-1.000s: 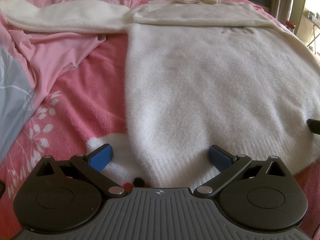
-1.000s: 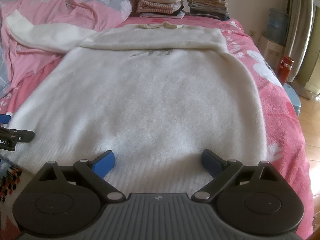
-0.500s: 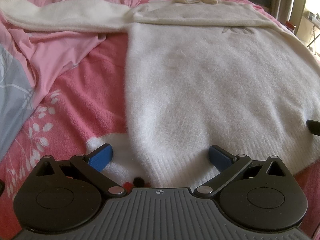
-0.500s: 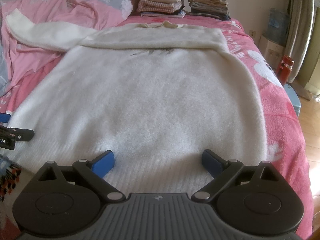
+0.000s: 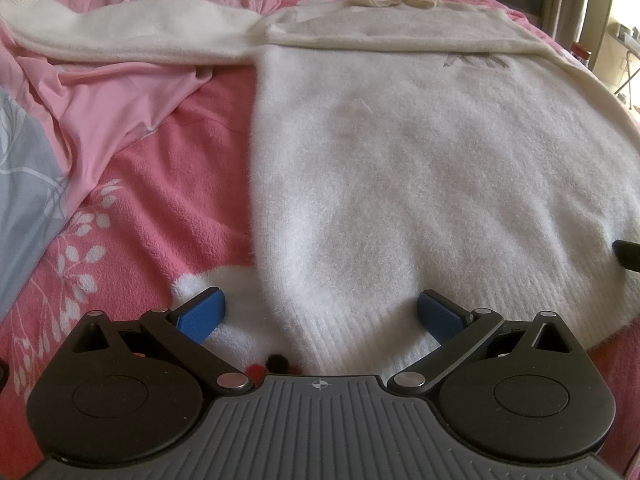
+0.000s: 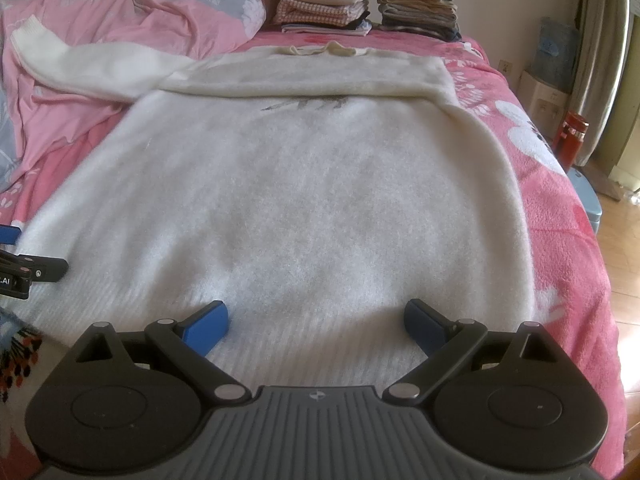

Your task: Fold clothes

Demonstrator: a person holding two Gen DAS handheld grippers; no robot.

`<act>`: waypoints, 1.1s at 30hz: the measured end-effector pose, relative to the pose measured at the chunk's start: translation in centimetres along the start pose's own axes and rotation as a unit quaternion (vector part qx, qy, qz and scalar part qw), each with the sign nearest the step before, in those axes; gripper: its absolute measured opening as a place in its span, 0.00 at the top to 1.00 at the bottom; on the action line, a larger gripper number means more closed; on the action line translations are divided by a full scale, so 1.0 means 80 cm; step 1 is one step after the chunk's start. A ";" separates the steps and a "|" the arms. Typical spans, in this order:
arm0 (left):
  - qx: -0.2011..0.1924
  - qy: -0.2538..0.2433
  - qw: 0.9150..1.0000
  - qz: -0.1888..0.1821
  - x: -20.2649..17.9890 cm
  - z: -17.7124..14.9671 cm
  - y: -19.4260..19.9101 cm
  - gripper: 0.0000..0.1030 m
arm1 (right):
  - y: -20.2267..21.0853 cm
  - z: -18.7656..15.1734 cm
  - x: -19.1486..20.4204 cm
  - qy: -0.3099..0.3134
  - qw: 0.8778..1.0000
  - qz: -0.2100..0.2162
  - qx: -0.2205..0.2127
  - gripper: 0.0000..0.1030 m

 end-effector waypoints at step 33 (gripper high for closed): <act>-0.006 0.001 1.000 -0.009 0.004 0.000 0.000 0.00 | -0.002 0.000 0.002 0.003 1.000 0.000 0.004 0.05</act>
Point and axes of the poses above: each gripper's, at about its wrist camera, not at the fingertips, and y roughly against the way its jaws point, x to its left, z to its top, the point moved 4 cm from there along -y, roughly the way its jaws point, and after that the axes turned 2 degrees about -x, right-handed, at the moved point
